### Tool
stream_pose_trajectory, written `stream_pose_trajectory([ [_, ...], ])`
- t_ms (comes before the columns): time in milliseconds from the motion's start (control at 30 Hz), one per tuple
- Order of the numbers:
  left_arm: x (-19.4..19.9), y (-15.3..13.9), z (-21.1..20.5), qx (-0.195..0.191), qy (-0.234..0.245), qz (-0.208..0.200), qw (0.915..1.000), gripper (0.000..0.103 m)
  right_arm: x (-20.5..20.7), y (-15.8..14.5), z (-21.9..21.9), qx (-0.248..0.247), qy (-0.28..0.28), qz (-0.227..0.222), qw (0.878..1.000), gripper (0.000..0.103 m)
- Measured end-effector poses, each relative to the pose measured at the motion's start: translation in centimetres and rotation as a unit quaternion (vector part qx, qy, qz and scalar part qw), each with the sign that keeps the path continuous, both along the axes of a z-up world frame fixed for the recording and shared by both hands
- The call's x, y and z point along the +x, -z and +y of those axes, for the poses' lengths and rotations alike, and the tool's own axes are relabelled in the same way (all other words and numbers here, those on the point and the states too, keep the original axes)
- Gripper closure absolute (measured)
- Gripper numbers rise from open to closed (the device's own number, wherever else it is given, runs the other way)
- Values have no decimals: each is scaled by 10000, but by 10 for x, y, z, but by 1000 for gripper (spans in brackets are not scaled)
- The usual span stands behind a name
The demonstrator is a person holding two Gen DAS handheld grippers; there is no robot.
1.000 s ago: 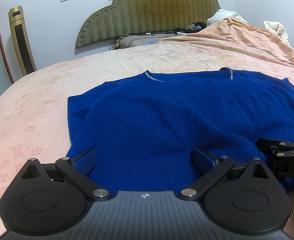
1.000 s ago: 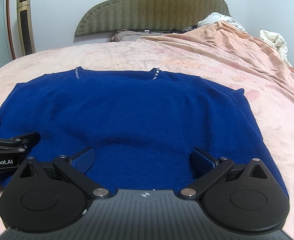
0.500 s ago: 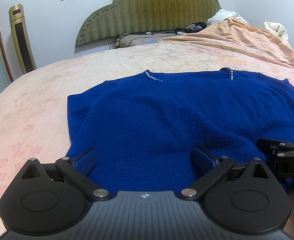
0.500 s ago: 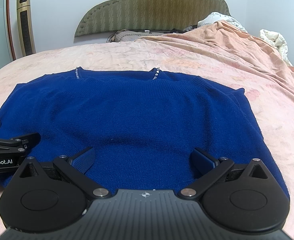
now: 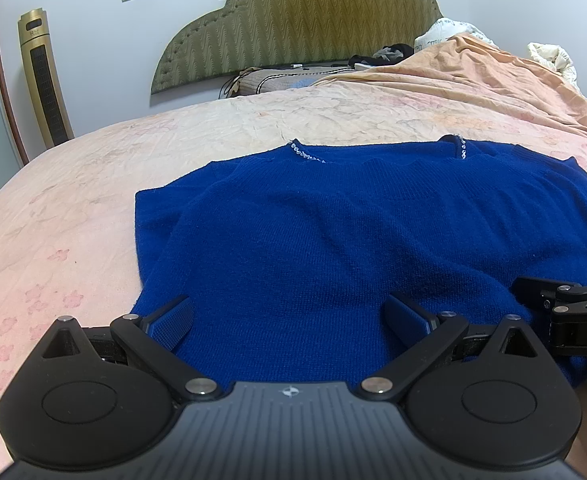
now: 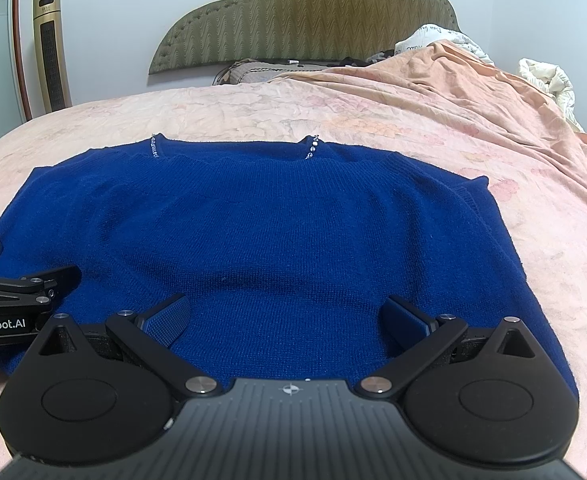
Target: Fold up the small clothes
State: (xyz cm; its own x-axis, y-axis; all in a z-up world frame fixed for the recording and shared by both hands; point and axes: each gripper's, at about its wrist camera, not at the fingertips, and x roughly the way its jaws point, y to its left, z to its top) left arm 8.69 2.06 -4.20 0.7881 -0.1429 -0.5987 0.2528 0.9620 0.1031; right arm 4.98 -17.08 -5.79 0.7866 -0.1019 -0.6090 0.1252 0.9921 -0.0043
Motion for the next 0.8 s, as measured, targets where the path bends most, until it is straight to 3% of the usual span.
stream_pose_trajectory([
  [467, -1, -3, 1, -9, 21, 9, 10000, 0, -1, 0, -1, 2, 3, 4, 10000, 0],
  [600, -4, -15, 7, 12, 189, 23, 9998, 0, 2, 0, 0, -15, -4, 33, 10000, 0],
  [800, 7, -45, 39, -89, 26, -220, 9997, 0, -7, -10, -2, 62, 153, -174, 9997, 1],
])
